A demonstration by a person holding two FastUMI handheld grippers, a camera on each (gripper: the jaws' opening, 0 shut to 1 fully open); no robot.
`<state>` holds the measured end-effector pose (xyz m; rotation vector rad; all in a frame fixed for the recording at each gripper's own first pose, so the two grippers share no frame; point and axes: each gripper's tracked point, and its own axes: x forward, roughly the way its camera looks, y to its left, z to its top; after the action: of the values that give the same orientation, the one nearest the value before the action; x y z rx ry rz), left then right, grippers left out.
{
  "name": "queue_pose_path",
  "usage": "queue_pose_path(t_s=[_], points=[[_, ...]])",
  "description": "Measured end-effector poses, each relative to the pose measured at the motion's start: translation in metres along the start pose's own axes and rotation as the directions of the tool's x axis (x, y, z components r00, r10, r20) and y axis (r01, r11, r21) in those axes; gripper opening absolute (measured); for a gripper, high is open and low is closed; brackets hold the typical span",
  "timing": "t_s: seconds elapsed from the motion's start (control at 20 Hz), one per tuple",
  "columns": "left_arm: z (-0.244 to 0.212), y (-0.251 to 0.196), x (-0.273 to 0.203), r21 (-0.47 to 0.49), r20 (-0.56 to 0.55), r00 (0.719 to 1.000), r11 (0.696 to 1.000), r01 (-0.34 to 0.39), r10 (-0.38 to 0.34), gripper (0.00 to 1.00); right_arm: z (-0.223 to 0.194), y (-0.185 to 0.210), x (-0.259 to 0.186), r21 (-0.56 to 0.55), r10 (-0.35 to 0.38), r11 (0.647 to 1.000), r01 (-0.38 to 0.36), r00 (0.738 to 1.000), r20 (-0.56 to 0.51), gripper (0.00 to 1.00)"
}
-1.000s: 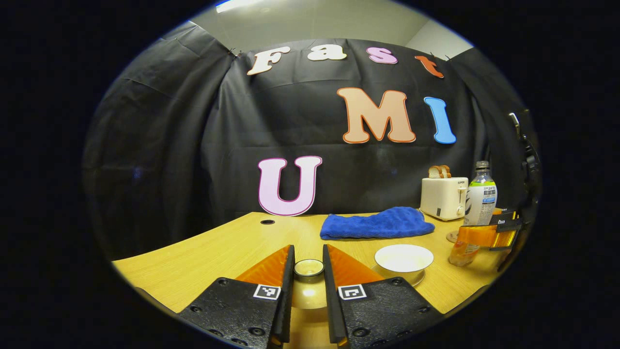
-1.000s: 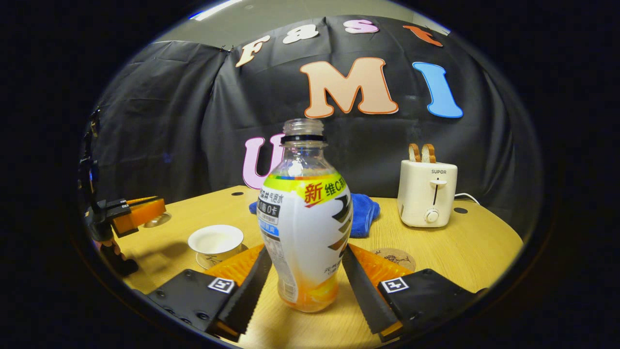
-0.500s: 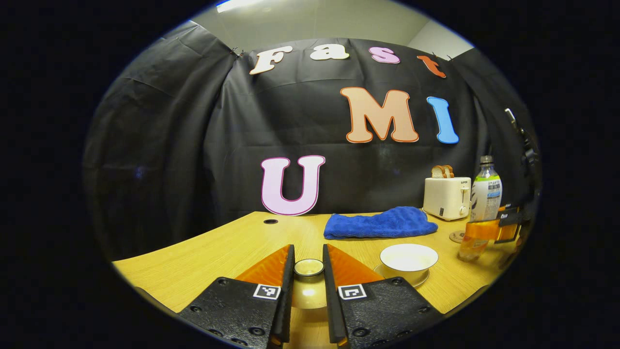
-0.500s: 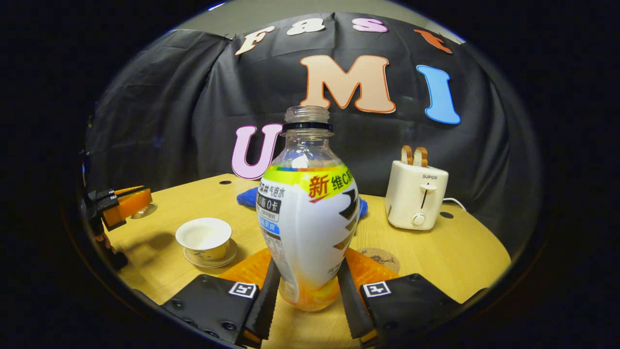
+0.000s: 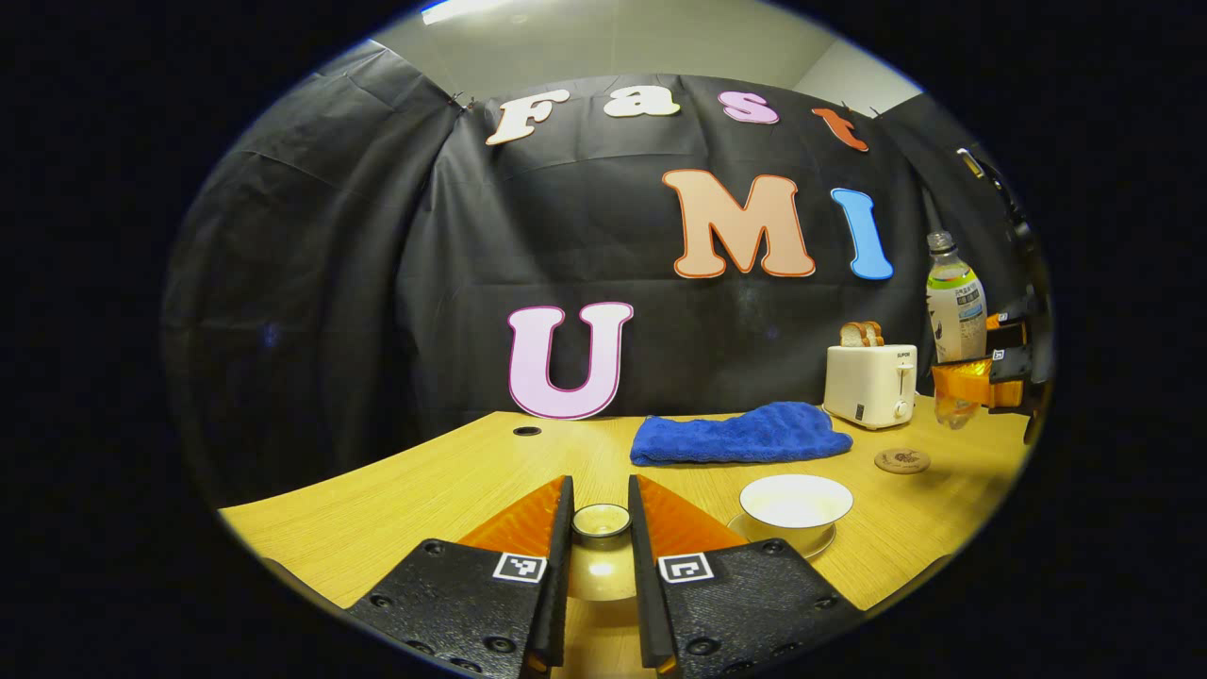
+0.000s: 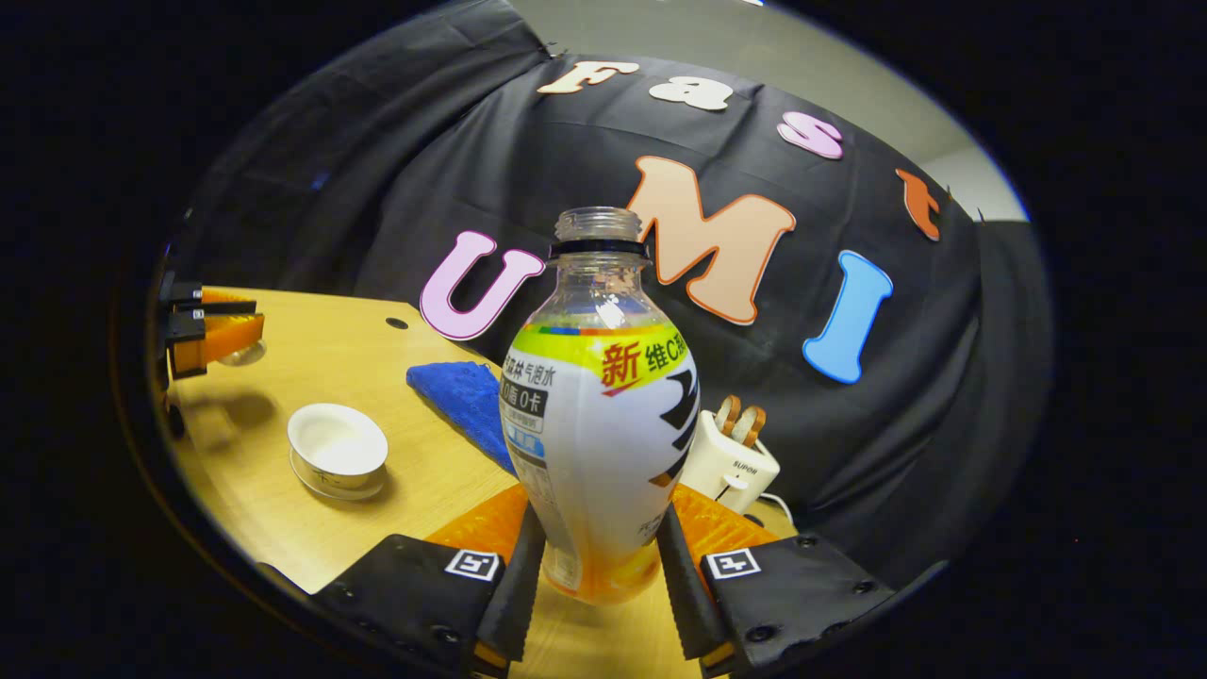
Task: Open the teacup lid with one hand, grasp the water bottle and pour water into the teacup with the other hand; after pouring, place the water bottle on the coaster and then close the teacup lid.
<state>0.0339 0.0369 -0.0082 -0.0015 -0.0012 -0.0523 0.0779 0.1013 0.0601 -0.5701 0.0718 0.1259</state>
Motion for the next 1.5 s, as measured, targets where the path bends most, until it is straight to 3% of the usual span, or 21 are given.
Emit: queue_pose_path(t_s=[0.25, 0.7, 1.05, 1.25, 1.5], points=[[-0.001, 0.000, 0.001, 0.000, 0.000, 1.000, 1.000, 0.000, 0.000, 0.29, 0.007, -0.006, 0.002, -0.232, -0.049, 0.971, 0.050, 0.999, 0.009, 0.64], [-0.001, 0.000, 0.000, 0.000, -0.001, 1.000, 1.000, 0.005, -0.005, 0.29, 0.014, -0.012, 0.003, -0.533, -0.069, 0.844, 0.064, 0.998, 0.010, 0.63], [-0.001, -0.001, 0.000, -0.002, -0.002, 1.000, 1.000, 0.010, -0.010, 0.29, 0.018, -0.019, -0.002, -0.750, -0.086, 0.656, 0.084, 0.996, 0.036, 0.64], [-0.001, -0.002, 0.001, -0.002, -0.003, 1.000, 1.000, 0.010, -0.010, 0.29, 0.023, -0.019, -0.004, -0.836, -0.097, 0.532, 0.137, 0.990, 0.100, 0.65], [-0.001, -0.002, 0.001, -0.002, -0.003, 1.000, 1.000, 0.011, -0.011, 0.29, 0.027, -0.016, -0.006, -0.880, -0.097, 0.439, 0.181, 0.983, 0.155, 0.65]])
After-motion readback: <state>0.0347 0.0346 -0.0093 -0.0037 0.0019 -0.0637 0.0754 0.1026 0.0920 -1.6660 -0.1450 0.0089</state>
